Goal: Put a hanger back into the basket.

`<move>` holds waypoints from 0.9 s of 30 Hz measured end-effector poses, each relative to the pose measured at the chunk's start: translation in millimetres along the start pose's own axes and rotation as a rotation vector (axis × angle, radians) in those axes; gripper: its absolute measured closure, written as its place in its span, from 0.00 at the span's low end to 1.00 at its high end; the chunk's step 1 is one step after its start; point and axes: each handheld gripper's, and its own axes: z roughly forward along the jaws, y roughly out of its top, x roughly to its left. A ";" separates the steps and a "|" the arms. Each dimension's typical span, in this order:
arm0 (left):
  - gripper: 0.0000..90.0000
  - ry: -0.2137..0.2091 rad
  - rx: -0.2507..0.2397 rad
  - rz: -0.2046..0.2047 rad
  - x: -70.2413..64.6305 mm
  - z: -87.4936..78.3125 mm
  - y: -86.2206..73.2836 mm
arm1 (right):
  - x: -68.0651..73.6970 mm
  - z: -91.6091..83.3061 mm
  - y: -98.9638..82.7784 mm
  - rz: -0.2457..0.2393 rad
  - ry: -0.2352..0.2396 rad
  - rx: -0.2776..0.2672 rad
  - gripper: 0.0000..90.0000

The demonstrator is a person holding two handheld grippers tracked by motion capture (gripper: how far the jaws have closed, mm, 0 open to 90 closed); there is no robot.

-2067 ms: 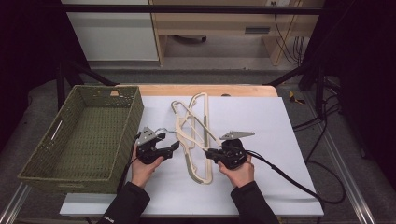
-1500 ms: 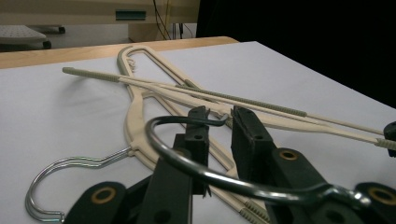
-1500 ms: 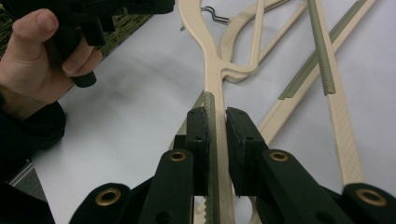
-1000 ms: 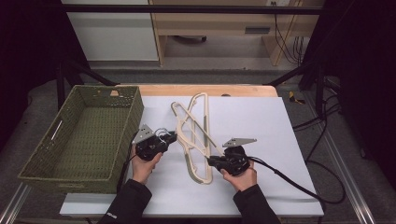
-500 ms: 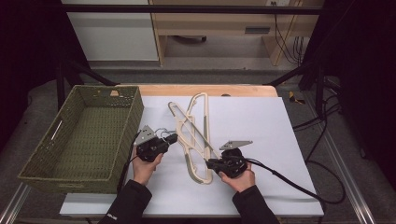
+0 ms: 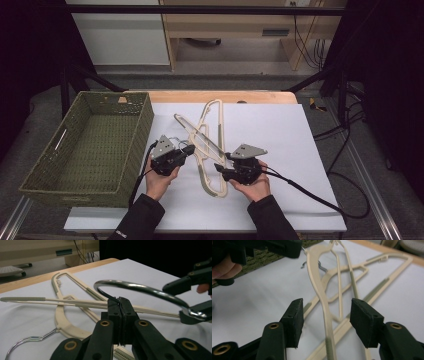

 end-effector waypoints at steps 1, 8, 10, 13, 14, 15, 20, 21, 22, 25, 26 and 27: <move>0.98 0.000 0.002 0.003 -0.8 0.2 0.2 | 2.5 6.2 7.3 -0.034 -0.014 0.003 0.50; 0.98 -0.003 0.017 0.007 -5.3 1.3 2.0 | 13.7 34.5 19.2 -0.139 -0.055 0.040 0.67; 0.98 -0.008 0.018 0.007 -6.0 1.7 2.2 | 14.6 38.2 19.2 -0.150 -0.060 0.046 0.70; 0.98 -0.010 0.026 0.011 -7.7 2.4 2.5 | 16.1 45.4 18.2 -0.181 -0.067 0.069 0.83; 0.98 -0.008 0.030 0.012 -8.0 2.6 2.4 | 17.0 46.7 17.0 -0.194 -0.059 0.070 0.86; 0.98 -0.011 0.032 0.009 -7.7 2.7 2.4 | 17.6 46.3 16.6 -0.211 -0.066 0.069 0.87; 0.89 -0.019 0.033 0.005 -9.4 -2.9 6.9 | 18.0 42.3 16.5 -0.274 -0.101 0.061 0.90; 0.85 -0.022 0.037 0.006 -9.6 -6.6 9.2 | 16.9 40.4 17.3 -0.284 -0.110 0.059 0.91; 0.77 -0.026 0.040 0.006 -9.6 -8.9 10.6 | 13.8 35.6 20.6 -0.287 -0.136 0.053 0.93; 0.66 -0.013 0.045 0.021 -10.5 -19.4 15.4 | 8.4 28.9 24.3 -0.304 -0.172 0.040 0.95; 0.55 -0.005 0.042 0.020 -10.8 -22.9 16.3 | 0.9 20.7 27.9 -0.288 -0.191 0.024 0.96; 0.55 -0.002 0.044 0.020 -10.9 -26.7 17.1 | 0.9 20.7 27.9 -0.288 -0.191 0.024 0.96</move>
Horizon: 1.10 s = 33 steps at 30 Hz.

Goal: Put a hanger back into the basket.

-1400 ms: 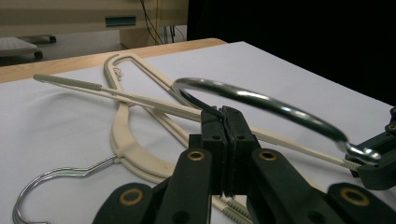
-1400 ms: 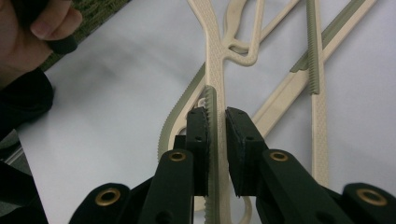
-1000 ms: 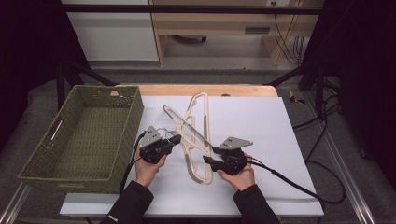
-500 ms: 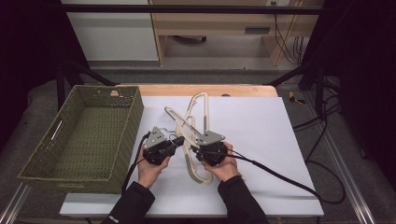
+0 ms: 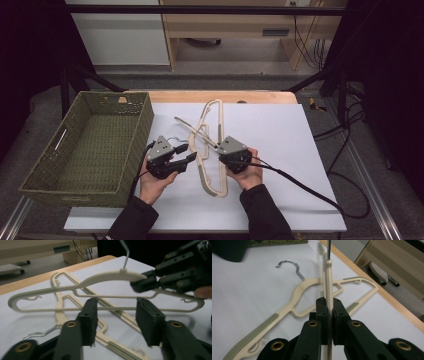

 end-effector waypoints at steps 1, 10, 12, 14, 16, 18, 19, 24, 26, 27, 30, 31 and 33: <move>0.50 -0.001 0.005 -0.005 -0.2 -3.8 0.5 | -6.5 -3.4 -0.2 0.016 0.021 -0.008 0.96; 0.25 -0.035 0.072 0.010 -9.5 -34.5 -2.0 | -35.2 -39.1 -10.2 0.115 0.157 -0.022 0.97; 0.22 -0.048 0.080 0.017 -12.2 -38.7 -2.6 | -33.6 -47.3 -11.4 0.113 0.215 -0.034 0.97; 0.20 -0.054 0.084 0.031 -15.0 -41.4 -2.7 | -25.5 -56.3 -12.0 0.103 0.295 -0.048 0.97; 0.19 -0.053 0.095 0.053 -17.8 -42.8 -2.7 | -22.5 -58.6 -12.2 0.097 0.321 -0.056 0.97; 0.18 -0.063 0.100 0.068 -20.3 -43.7 -3.0 | -17.3 -62.2 -12.9 0.094 0.374 -0.068 0.97; 0.18 -0.064 0.101 0.071 -21.3 -43.7 -3.2 | -14.1 -64.1 -13.3 0.086 0.402 -0.072 0.97; 0.20 -0.087 0.124 0.103 -26.4 -39.4 -2.7 | -0.4 -66.9 -17.0 0.063 0.495 -0.072 0.97; 0.27 -0.115 0.161 0.136 -30.3 -33.0 -4.9 | 3.7 -65.6 -17.6 0.065 0.544 -0.058 0.97; 0.30 -0.115 0.161 0.136 -30.3 -33.0 -4.9 | 3.7 -65.6 -17.6 0.065 0.544 -0.058 0.97; 0.38 -0.149 0.198 0.157 -33.9 -26.1 -7.1 | 5.3 -64.3 -18.1 0.066 0.572 -0.049 0.97; 0.43 -0.162 0.204 0.161 -35.2 -23.9 -7.3 | 6.2 -63.6 -18.3 0.066 0.580 -0.047 0.97; 0.50 -0.177 0.218 0.176 -38.0 -18.7 -7.1 | 8.7 -62.0 -18.5 0.062 0.598 -0.038 0.97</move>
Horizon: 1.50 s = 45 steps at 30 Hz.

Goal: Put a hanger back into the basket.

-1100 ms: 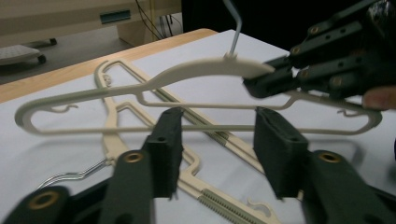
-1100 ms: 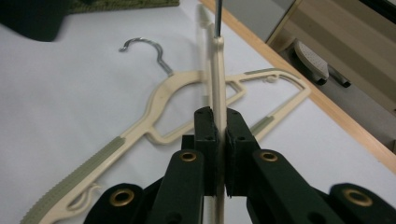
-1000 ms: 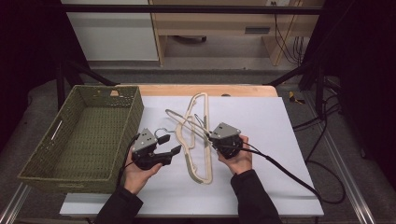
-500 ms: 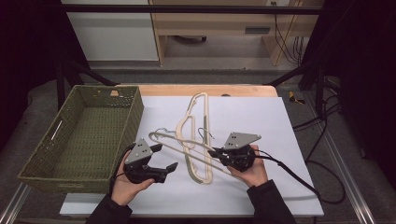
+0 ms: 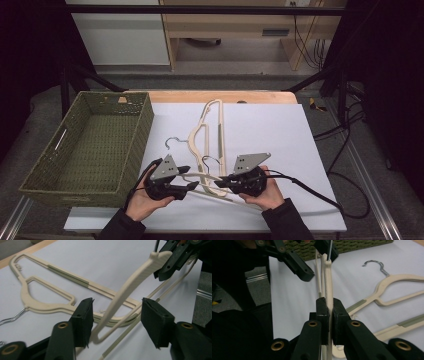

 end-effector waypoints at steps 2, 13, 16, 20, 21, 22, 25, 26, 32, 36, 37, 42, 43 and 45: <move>0.58 -0.007 0.012 0.015 -1.0 2.6 0.2 | 1.1 2.6 -0.3 -0.004 0.021 0.007 0.97; 0.82 -0.025 0.068 0.089 -7.1 3.1 0.0 | 1.4 5.0 -1.4 0.007 0.041 0.026 0.92; 0.88 -0.045 0.072 0.094 -10.2 3.1 0.8 | 0.3 2.8 -0.5 -0.001 -0.020 0.019 0.87; 0.90 -0.062 0.069 0.091 -13.7 1.5 2.9 | 0.8 0.2 0.3 0.000 -0.059 0.012 0.81; 0.92 -0.068 0.071 0.089 -14.9 1.2 3.4 | 0.6 0.2 0.2 -0.004 -0.083 0.011 0.77; 0.92 -0.070 0.074 0.092 -16.3 0.8 3.9 | 0.6 0.2 0.2 -0.004 -0.083 0.011 0.77; 0.95 -0.108 0.065 0.076 -19.8 0.4 4.8 | 0.9 0.3 -0.2 -0.012 -0.113 0.006 0.70; 0.96 -0.115 0.055 0.062 -21.2 0.4 5.2 | 1.5 -0.8 -0.2 -0.029 -0.134 -0.003 0.67; 0.96 -0.083 0.027 0.041 -21.8 -7.0 7.2 | 1.2 -12.9 -0.5 -0.010 -0.169 -0.051 0.51; 0.96 -0.048 0.010 0.013 -19.2 -14.1 8.6 | -2.0 -29.1 -4.1 0.025 -0.219 -0.113 0.39; 0.96 -0.033 0.007 0.007 -18.8 -16.0 9.0 | -4.1 -37.7 -6.7 0.046 -0.248 -0.146 0.34; 0.96 0.017 -0.019 -0.017 -15.9 -27.2 12.6 | -8.2 -55.7 -13.6 0.089 -0.311 -0.194 0.24; 0.96 0.022 -0.030 -0.026 -15.6 -29.9 13.7 | -9.1 -59.9 -15.6 0.099 -0.323 -0.201 0.22; 0.96 0.033 -0.045 -0.031 -15.5 -37.6 17.6 | -10.7 -67.8 -20.1 0.120 -0.345 -0.216 0.20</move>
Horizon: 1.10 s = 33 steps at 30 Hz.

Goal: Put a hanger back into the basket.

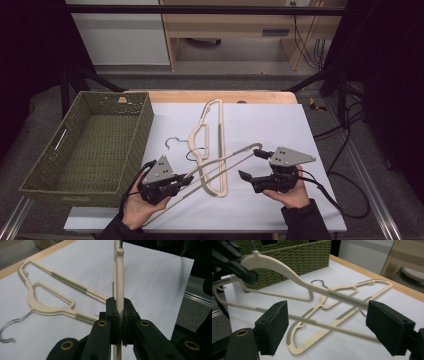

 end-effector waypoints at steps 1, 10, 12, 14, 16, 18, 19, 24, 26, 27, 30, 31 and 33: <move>0.96 0.007 -0.009 0.005 -0.2 -4.6 2.7 | -4.4 -6.8 -2.3 0.027 -0.022 -0.013 0.19; 0.96 0.069 -0.075 0.035 2.3 -56.1 35.1 | -15.2 -20.1 -10.6 0.079 -0.101 -0.016 0.11; 0.96 0.082 -0.079 0.042 7.1 -67.4 42.7 | -17.0 -21.3 -12.4 0.083 -0.112 -0.014 0.11; 0.96 0.094 -0.084 0.041 13.6 -78.2 48.8 | -20.1 -23.1 -14.7 0.100 -0.121 -0.017 0.10; 0.96 0.103 -0.089 0.036 22.0 -88.1 53.5 | -21.1 -23.4 -15.3 0.105 -0.129 -0.017 0.10; 0.96 0.115 -0.097 0.033 31.7 -96.9 56.7 | -22.8 -24.2 -16.4 0.114 -0.140 -0.017 0.09; 0.96 0.124 -0.094 0.030 37.1 -100.9 57.8 | -23.7 -24.6 -16.9 0.118 -0.144 -0.017 0.08; 0.96 0.161 -0.101 0.001 67.1 -118.2 59.1 | -28.2 -27.8 -19.5 0.138 -0.163 -0.021 0.07; 0.96 0.170 -0.104 -0.016 79.8 -124.4 57.8 | -29.0 -28.2 -20.1 0.143 -0.166 -0.021 0.07; 0.96 0.178 -0.104 -0.023 85.9 -127.3 56.7 | -30.3 -29.1 -21.2 0.155 -0.175 -0.018 0.07; 0.96 0.210 -0.097 -0.028 101.8 -135.0 52.4 | -31.2 -29.4 -21.9 0.158 -0.179 -0.019 0.07; 0.96 0.228 -0.095 -0.035 111.2 -139.7 48.8 | -31.7 -29.6 -22.2 0.158 -0.181 -0.019 0.07; 0.96 0.241 -0.100 -0.026 116.1 -141.9 46.9 | -31.6 -29.3 -22.3 0.159 -0.182 -0.016 0.07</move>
